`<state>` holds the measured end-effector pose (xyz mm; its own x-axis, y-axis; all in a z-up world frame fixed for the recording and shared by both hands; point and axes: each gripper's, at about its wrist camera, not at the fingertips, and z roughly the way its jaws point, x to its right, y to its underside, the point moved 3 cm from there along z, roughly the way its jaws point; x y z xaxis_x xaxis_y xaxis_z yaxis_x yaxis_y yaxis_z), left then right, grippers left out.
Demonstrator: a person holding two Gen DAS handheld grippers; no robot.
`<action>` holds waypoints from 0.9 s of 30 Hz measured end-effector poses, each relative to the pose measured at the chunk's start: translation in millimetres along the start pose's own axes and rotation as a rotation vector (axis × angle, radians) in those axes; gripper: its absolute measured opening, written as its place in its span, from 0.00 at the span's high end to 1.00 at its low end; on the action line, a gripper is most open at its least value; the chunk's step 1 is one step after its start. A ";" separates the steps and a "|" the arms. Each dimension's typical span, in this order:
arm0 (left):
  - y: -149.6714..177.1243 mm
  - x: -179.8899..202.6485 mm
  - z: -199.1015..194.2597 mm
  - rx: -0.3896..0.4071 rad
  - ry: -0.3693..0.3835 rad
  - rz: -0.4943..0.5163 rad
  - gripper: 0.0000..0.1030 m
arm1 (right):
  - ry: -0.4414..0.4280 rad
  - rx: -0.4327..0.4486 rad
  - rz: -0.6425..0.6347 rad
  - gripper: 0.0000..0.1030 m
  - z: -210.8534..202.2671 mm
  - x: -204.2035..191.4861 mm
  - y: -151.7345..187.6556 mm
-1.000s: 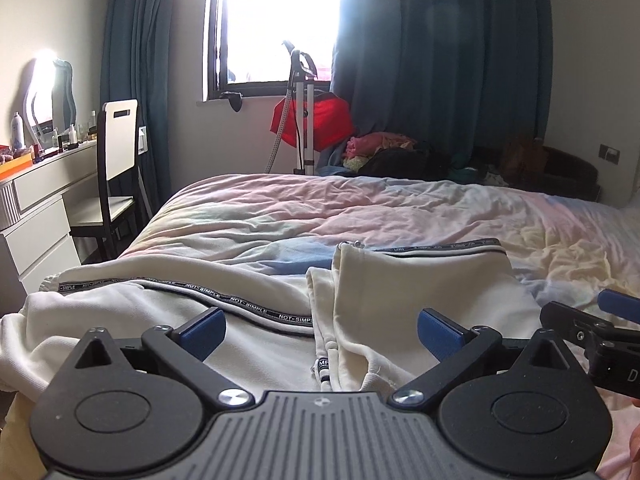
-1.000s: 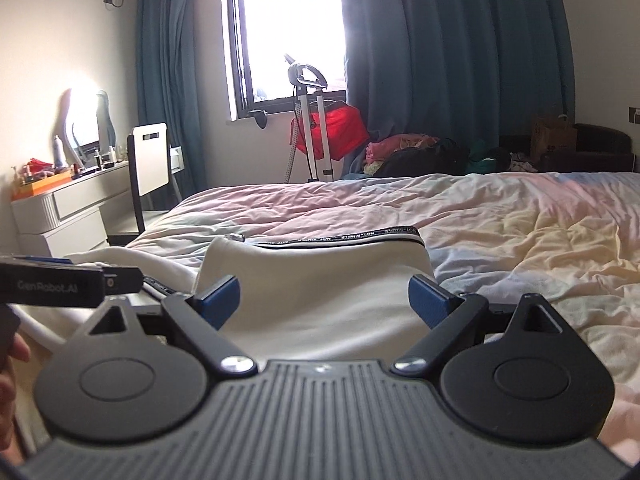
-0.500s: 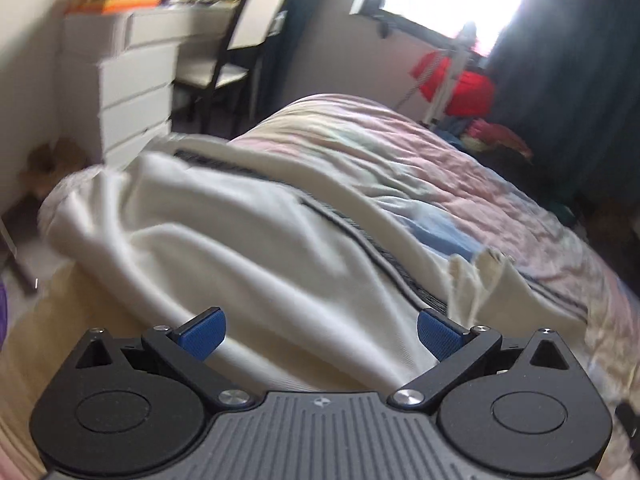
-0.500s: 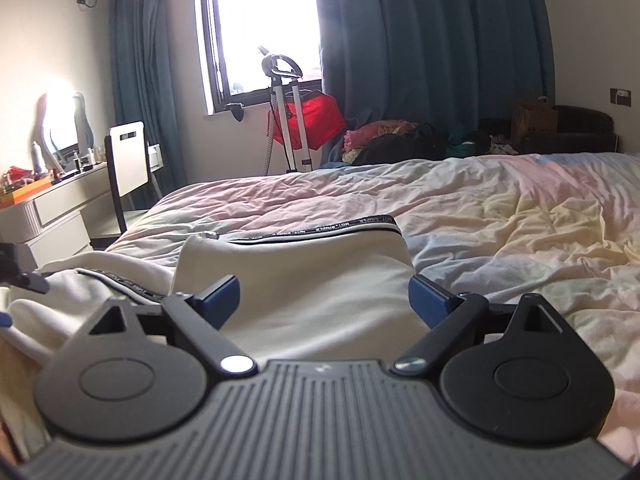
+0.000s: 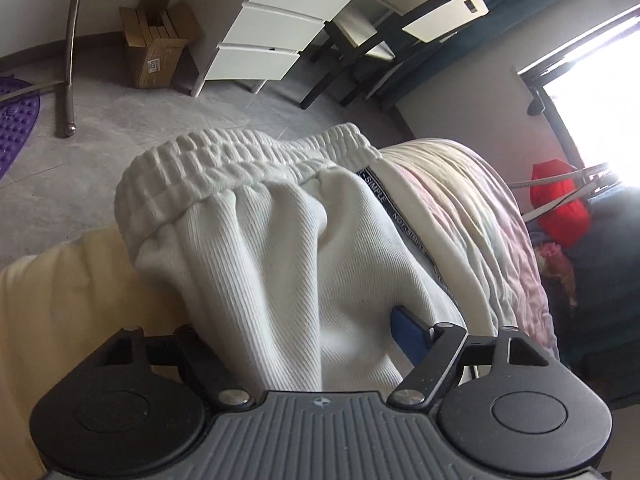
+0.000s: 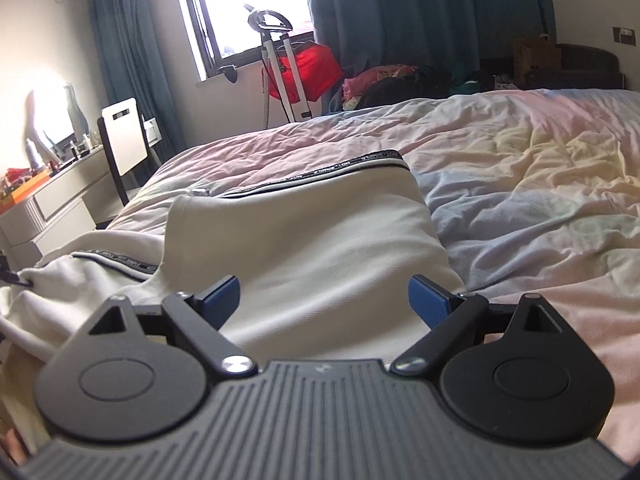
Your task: Fold clothes
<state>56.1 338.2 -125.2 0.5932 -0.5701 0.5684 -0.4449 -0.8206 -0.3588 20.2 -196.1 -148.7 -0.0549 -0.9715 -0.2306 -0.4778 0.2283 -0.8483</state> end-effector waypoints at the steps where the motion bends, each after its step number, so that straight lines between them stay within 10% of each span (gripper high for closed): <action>1: -1.4 1.0 1.6 0.013 -0.003 0.010 0.29 | -0.006 0.000 -0.024 0.10 1.7 -4.9 0.9; 12: 3.1 44.9 -0.6 0.205 -0.056 0.252 0.77 | -0.029 -0.195 -0.215 0.08 50.8 -52.8 36.1; 18: 26.1 105.2 -38.3 0.403 -0.036 0.440 0.82 | 0.025 -0.137 -0.109 0.10 31.8 -34.1 19.5; 27: 141.5 240.8 -112.4 0.610 0.216 0.587 0.84 | 0.037 -0.072 0.169 0.10 5.9 23.0 1.0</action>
<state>60.6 89.3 44.1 0.2138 -0.9379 0.2733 -0.1648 -0.3104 -0.9362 23.7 -217.9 -157.7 -0.1710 -0.9217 -0.3483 -0.5201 0.3846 -0.7626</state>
